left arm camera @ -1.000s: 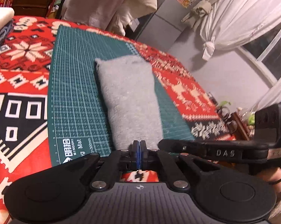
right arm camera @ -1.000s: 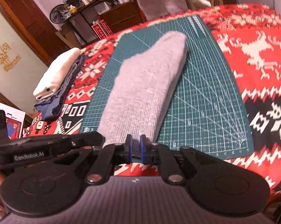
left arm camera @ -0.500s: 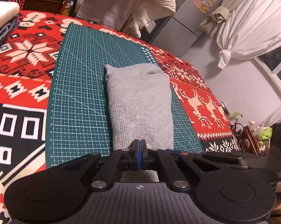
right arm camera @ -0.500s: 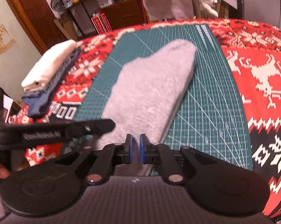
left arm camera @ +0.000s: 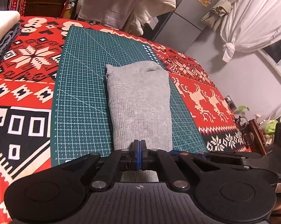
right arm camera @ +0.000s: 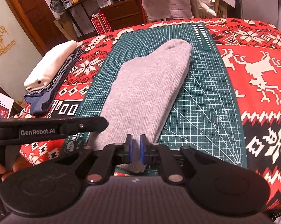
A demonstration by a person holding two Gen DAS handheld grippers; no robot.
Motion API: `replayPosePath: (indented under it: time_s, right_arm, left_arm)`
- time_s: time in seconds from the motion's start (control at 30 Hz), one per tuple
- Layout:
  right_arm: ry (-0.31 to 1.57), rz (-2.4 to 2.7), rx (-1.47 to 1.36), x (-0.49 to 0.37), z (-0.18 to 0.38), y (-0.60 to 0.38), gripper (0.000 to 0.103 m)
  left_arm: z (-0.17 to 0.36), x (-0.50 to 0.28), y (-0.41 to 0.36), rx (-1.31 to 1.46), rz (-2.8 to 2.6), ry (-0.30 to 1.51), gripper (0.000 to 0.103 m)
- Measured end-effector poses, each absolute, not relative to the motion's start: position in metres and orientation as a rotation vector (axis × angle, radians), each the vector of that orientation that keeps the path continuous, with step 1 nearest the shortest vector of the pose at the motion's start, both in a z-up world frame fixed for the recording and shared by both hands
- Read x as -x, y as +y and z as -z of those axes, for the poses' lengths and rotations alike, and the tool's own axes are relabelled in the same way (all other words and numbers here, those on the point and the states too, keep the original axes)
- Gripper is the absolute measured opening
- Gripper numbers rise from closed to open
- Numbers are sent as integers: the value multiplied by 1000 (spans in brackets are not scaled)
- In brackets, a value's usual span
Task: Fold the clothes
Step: 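Press both closed grippers along the narrow folded shirt, squaring its sides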
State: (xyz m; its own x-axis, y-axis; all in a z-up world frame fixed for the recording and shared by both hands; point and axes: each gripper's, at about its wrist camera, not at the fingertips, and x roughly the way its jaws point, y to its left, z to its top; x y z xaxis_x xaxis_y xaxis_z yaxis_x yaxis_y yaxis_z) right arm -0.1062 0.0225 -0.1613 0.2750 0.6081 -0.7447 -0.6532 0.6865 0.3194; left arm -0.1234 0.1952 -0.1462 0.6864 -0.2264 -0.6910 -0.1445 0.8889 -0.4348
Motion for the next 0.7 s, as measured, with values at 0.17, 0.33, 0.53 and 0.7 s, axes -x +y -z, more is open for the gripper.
replayPosePath:
  time_s: [0.17, 0.33, 0.53, 0.7]
  right_arm:
    - [950, -838, 45, 113, 148, 17, 9]
    - [925, -822, 50, 124, 132, 11, 9]
    - [882, -819, 28, 133, 111, 3, 9]
    - [870, -823, 9, 134, 105, 0, 9]
  left_arm:
    - [137, 134, 190, 472, 39, 809, 0]
    - [128, 148, 185, 483, 38, 786, 0]
    - [124, 161, 182, 523, 46, 757, 0]
    - [128, 167, 192, 609, 25, 749, 0]
